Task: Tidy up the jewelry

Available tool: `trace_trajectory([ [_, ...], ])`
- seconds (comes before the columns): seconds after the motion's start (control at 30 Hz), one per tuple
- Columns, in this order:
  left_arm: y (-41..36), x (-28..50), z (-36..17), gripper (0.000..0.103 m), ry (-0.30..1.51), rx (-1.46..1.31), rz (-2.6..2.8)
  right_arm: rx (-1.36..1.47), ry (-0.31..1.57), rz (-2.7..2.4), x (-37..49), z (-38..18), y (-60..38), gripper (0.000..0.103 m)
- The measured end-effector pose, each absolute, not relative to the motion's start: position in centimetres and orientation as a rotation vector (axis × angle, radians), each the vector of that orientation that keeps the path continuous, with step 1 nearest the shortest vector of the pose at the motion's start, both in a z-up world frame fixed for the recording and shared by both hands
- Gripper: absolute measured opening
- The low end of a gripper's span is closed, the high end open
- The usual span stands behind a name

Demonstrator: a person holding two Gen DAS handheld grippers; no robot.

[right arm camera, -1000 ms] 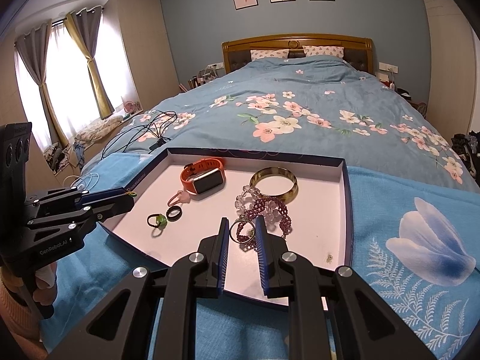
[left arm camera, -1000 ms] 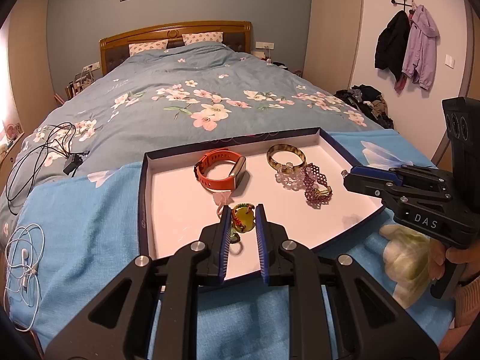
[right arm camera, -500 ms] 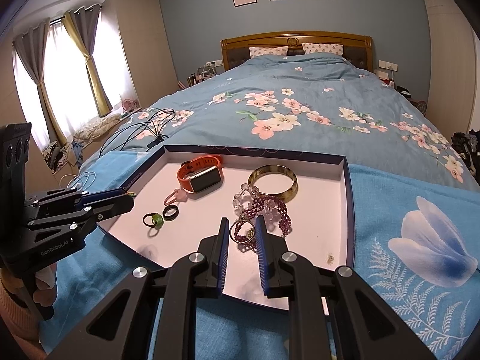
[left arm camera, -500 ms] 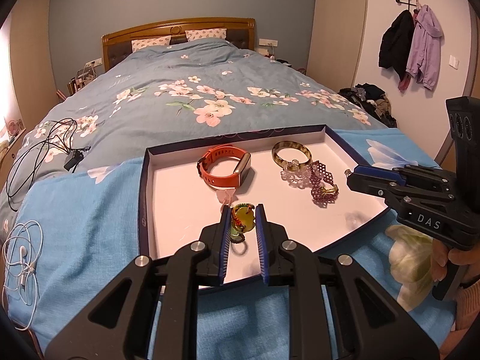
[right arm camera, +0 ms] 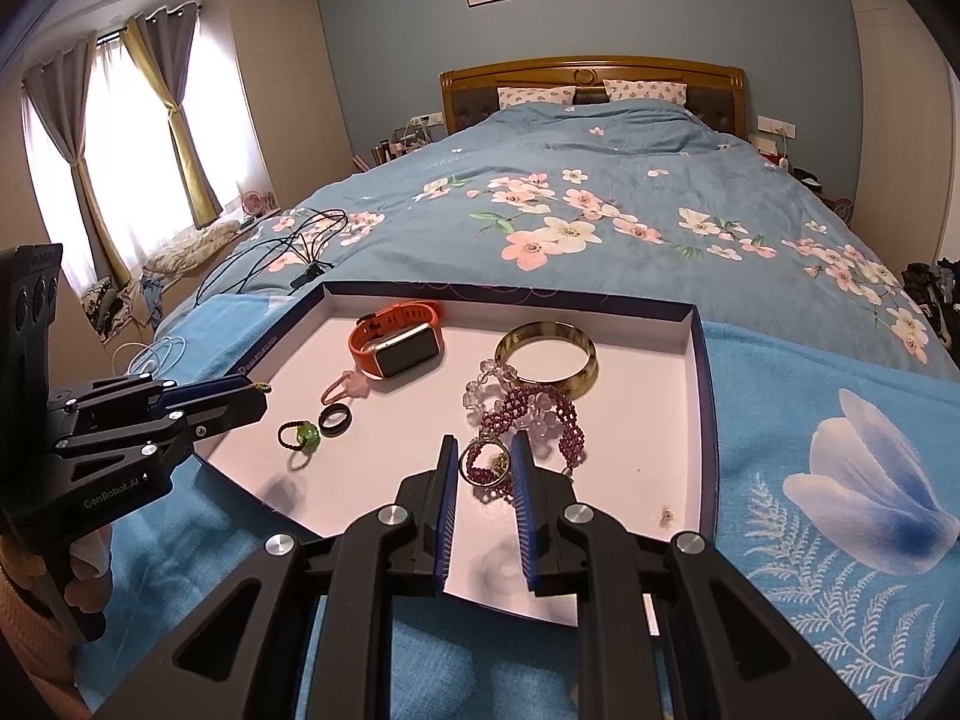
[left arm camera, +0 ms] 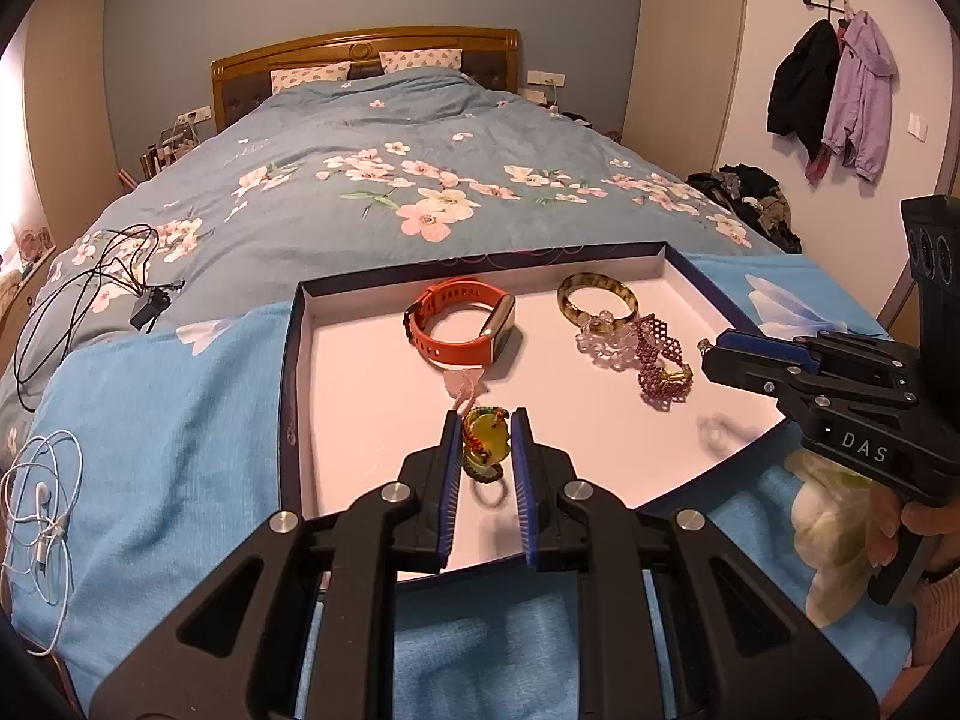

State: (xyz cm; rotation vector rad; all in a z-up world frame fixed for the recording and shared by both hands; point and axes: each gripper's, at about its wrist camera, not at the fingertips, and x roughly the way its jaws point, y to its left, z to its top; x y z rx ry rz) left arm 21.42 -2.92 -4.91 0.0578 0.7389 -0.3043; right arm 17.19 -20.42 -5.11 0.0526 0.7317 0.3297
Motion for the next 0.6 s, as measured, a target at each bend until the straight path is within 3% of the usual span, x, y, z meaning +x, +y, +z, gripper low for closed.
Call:
trace_trajectory([
  [0.6, -2.7, 22.1, -6.0, 0.017, 0.781, 0.044, -0.282, 0.052, 0.802, 0.303, 18.4, -6.4, -20.1, 0.016],
])
